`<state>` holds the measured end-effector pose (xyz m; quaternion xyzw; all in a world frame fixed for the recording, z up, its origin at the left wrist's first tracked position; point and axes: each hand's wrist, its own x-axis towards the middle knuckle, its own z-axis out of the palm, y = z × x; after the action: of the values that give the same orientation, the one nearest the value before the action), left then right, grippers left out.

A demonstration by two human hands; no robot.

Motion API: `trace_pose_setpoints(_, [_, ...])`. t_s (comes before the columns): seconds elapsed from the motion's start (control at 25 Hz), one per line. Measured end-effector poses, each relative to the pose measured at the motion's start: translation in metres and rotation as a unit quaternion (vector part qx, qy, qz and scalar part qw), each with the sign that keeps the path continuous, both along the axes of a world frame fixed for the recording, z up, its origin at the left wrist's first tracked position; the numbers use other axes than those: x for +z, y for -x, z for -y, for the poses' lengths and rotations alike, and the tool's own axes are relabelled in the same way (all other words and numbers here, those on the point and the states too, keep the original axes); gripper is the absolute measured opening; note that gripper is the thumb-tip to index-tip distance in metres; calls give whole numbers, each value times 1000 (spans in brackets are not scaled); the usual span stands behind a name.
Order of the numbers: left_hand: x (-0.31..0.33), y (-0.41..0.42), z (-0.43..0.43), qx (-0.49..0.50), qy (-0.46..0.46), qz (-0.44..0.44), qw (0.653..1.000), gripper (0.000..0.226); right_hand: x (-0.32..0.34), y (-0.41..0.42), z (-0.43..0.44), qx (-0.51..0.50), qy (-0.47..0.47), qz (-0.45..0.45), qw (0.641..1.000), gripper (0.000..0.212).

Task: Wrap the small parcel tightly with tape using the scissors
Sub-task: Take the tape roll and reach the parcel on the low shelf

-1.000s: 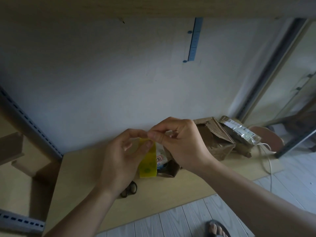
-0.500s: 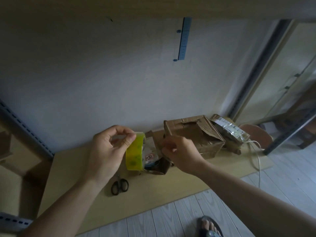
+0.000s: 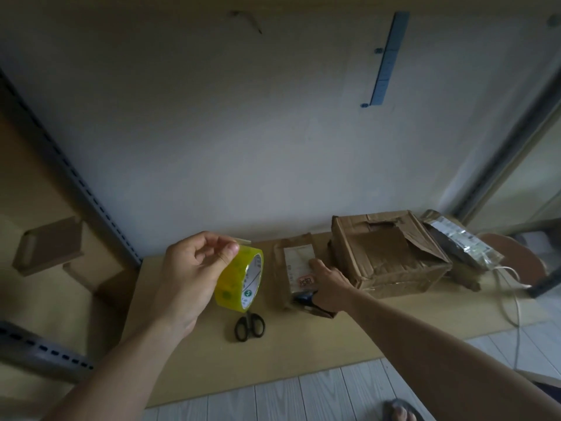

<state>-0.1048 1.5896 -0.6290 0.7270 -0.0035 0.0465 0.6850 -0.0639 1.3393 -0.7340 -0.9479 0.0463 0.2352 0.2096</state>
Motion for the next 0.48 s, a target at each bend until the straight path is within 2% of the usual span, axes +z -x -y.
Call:
trace_pose_setpoints(0.08, [2,0,-11,9,5,-1,1000,13,-3,-6,-3,33,-12,4,999,78])
trace_pose_setpoints(0.28, [-1,-2,-25,17,-30,3,999,2,-11,-14,-28,96,-59,31,993,78])
trace_pose_setpoints(0.48, [-13,-6,-26,20,-66,-10,998,5,8,-10,-42,64,-104,137,983,57])
